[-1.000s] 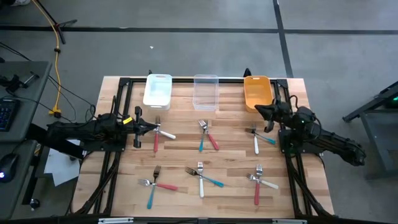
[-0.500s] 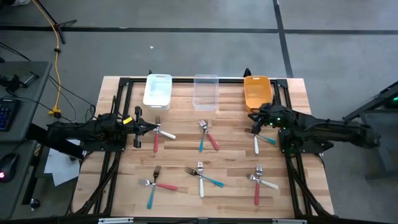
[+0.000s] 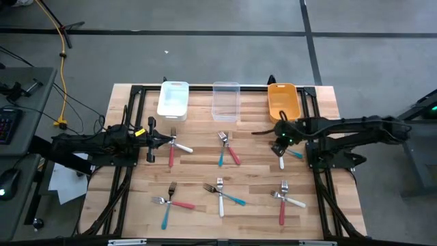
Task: Sort silverware by color (type)
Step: Put the top right blue fork into the yellow bin
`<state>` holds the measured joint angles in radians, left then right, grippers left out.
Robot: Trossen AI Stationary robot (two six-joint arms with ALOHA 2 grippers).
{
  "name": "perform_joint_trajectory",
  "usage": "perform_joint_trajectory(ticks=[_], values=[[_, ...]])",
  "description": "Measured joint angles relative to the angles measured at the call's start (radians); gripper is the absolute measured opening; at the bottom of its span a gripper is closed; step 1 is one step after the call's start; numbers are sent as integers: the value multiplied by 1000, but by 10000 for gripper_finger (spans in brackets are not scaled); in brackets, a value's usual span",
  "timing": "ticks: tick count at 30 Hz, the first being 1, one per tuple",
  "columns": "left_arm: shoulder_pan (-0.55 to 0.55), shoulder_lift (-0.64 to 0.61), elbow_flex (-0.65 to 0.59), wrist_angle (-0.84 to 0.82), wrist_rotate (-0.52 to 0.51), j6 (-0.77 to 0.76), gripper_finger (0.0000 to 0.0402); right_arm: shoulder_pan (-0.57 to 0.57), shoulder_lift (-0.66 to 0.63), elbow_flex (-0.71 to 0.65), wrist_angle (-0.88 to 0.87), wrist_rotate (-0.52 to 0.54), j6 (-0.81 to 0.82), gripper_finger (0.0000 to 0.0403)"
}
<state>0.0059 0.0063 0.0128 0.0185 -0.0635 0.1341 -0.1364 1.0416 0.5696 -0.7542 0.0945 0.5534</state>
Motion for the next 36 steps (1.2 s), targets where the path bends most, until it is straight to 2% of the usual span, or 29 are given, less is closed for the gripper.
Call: perform_joint_trajectory(ticks=[10,36], values=[[0,0,0,0,0,0,3,11,152,-17,-31,-17,15,126],[0,0,0,0,0,0,3,-54,291,-14,50,-39,-83,96]])
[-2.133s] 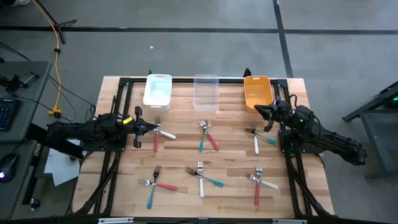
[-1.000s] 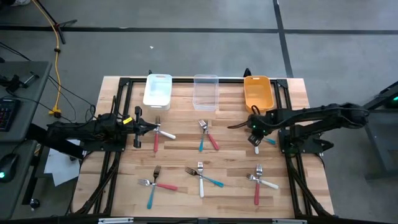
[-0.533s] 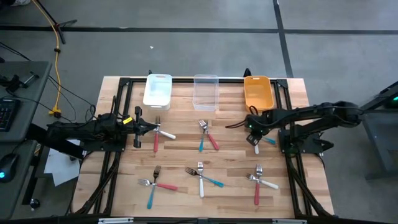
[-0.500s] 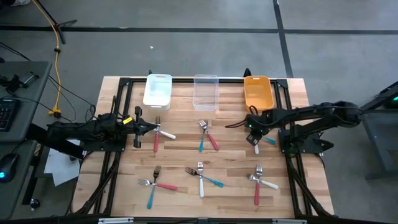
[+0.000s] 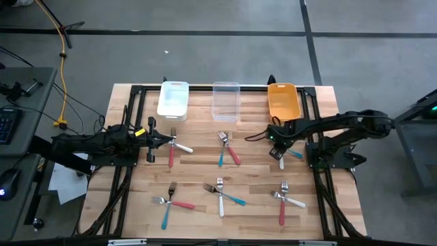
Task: Sort silverware by color (type)
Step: Put the top right blue fork into the yellow bin
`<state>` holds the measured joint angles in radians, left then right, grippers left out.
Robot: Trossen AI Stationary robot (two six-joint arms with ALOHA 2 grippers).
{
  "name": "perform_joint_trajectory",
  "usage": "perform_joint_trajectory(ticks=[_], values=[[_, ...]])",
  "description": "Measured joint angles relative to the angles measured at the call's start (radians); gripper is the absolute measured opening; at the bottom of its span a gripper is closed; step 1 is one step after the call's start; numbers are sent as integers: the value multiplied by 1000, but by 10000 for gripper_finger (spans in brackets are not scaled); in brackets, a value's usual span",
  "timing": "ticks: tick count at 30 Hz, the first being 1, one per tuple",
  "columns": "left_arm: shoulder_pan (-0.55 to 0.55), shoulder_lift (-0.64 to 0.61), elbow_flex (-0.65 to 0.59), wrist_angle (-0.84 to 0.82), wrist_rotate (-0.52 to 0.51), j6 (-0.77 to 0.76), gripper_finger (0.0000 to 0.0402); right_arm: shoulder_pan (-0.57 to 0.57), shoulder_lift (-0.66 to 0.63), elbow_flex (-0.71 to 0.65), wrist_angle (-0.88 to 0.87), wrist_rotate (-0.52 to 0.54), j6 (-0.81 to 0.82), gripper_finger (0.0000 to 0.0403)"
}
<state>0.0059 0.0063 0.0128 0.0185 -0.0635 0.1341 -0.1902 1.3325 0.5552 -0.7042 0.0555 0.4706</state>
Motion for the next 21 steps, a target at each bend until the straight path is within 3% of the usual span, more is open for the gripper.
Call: perform_joint_trajectory(ticks=[11,21], values=[[0,0,0,0,0,0,3,0,1,46,-61,2,-24,10],[0,0,0,0,0,0,3,0,1,239,-194,-50,-17,8]])
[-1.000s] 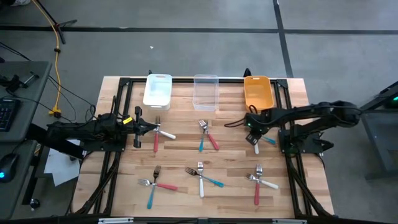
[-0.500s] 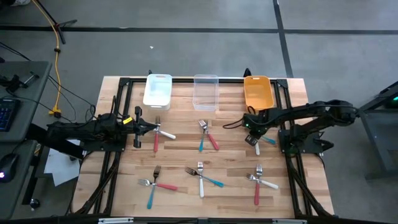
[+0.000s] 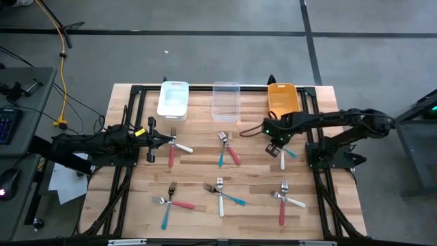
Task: Sort silverware by color (type)
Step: Put the top right blue fork into the yellow bin
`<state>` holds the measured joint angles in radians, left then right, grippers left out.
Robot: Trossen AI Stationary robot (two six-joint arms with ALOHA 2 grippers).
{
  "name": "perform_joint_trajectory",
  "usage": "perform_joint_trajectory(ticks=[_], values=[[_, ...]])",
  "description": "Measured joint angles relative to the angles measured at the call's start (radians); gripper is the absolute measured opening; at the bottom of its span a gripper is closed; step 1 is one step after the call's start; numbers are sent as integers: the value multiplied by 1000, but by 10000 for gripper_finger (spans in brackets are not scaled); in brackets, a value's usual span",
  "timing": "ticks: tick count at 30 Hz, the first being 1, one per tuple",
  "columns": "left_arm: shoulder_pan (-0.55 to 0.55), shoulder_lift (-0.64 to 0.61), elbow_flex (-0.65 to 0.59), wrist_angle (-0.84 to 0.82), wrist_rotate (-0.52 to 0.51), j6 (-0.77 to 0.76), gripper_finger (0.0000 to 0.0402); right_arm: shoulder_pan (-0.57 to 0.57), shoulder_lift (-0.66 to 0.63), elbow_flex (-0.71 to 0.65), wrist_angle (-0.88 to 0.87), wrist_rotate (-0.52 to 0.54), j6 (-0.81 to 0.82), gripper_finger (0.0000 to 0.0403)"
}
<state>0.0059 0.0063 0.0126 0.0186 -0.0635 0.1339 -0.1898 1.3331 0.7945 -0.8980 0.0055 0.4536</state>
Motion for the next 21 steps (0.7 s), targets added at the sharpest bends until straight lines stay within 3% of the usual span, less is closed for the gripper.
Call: perform_joint_trajectory(ticks=[5,9,13,21], values=[[0,0,0,0,0,0,3,-33,-1,152,-42,2,42,7],[0,0,0,0,0,0,3,-121,-1,273,-103,80,45,10],[0,0,0,0,0,0,3,-271,2,345,-107,106,-13,10],[0,0,0,0,0,0,3,-595,101,355,-75,102,-301,11]])
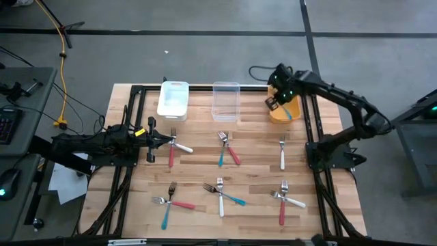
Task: Sort silverware by color (type)
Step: Put the top right blue fork into the yellow bin
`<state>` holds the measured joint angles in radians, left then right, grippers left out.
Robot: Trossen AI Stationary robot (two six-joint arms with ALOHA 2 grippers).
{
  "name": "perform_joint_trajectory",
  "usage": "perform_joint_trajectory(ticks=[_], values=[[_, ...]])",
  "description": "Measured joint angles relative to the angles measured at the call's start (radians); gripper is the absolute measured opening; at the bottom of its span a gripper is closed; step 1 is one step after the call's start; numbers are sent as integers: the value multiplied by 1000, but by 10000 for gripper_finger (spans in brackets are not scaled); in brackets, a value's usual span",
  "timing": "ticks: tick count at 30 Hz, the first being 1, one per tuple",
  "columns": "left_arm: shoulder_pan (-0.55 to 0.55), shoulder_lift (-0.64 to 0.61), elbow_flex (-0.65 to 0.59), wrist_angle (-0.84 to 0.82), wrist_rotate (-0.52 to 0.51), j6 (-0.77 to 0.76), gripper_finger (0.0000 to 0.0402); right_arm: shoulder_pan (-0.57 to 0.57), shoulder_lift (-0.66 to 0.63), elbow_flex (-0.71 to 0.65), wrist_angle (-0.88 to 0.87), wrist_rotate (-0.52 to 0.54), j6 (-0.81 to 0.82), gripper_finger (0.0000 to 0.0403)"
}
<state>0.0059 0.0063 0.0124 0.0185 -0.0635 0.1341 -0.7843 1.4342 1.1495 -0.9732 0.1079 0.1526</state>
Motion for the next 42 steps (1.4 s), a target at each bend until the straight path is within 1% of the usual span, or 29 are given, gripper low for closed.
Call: perform_joint_trajectory(ticks=[4,9,20,34,38,42], values=[[0,0,0,0,0,0,3,-84,73,-1,42,-9,-101,12],[0,0,0,0,0,0,3,-132,152,-1,58,-28,-156,12],[0,0,0,0,0,0,3,-144,274,-1,92,-30,-179,12],[0,0,0,0,0,0,3,-172,350,-1,100,-30,-153,12],[0,0,0,0,0,0,3,-172,355,0,97,-30,-161,28],[0,0,0,0,0,0,3,-168,343,25,70,-22,-216,64]])
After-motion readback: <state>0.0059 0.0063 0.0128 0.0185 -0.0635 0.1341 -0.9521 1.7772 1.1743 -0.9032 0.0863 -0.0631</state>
